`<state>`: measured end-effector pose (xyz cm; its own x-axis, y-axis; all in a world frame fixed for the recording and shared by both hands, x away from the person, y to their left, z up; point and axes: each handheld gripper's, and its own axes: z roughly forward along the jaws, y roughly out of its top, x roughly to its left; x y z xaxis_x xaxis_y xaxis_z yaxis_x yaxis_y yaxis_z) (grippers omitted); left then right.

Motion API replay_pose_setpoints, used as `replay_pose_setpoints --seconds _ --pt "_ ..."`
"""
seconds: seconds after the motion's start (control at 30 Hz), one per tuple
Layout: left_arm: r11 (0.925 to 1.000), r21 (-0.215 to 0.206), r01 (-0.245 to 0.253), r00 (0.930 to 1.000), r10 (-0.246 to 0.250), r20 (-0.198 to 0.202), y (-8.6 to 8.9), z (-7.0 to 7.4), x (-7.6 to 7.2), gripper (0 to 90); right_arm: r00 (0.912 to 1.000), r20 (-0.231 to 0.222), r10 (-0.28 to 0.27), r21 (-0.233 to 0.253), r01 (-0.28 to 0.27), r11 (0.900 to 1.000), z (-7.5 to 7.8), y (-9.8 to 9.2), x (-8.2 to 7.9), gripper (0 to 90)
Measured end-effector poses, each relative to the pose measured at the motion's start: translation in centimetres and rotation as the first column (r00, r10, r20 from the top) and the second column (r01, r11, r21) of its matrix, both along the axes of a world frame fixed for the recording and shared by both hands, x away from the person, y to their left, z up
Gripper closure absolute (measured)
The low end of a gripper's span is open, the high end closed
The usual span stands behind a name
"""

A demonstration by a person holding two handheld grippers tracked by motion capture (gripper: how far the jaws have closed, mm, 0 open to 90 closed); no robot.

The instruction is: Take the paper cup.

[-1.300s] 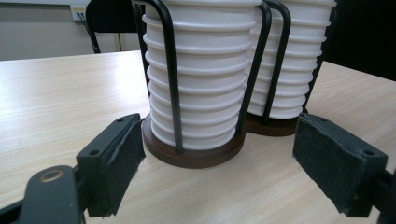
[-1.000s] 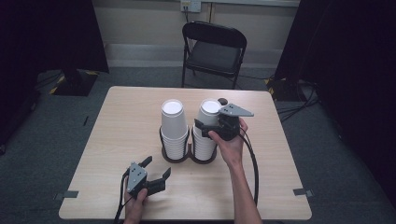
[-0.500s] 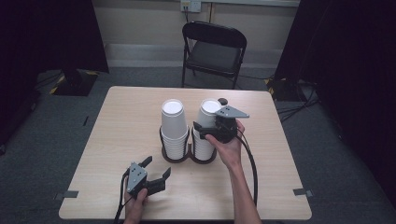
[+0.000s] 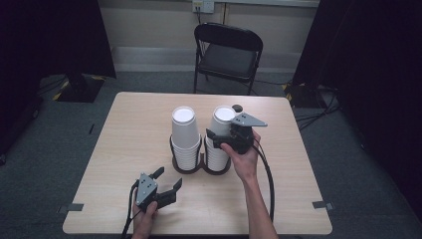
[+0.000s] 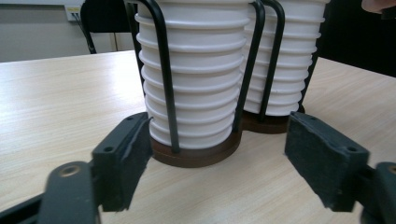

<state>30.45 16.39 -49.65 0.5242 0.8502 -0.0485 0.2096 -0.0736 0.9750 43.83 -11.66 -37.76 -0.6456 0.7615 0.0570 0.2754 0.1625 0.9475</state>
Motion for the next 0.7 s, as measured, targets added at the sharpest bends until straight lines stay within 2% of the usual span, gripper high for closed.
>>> replay_pose_setpoints --seconds 0.1,0.27,0.7 --pt "0.9999 -0.011 -0.005 1.0 0.005 0.001 0.0 0.0 0.0 19.7 1.0 -0.004 0.004 0.001 -0.004 1.0 0.1 0.0 0.0 14.3" --pt "1.0 -0.001 -0.002 1.0 0.002 0.002 0.0 0.0 0.0 18.8 1.0 -0.004 0.003 0.022 -0.003 1.0 0.4 -0.2 0.1 14.4" --pt "1.0 0.0 -0.001 1.0 0.001 0.005 0.0 0.0 0.0 18.8 1.0 -0.001 0.01 0.012 -0.01 1.0 1.1 -0.3 0.1 14.5"
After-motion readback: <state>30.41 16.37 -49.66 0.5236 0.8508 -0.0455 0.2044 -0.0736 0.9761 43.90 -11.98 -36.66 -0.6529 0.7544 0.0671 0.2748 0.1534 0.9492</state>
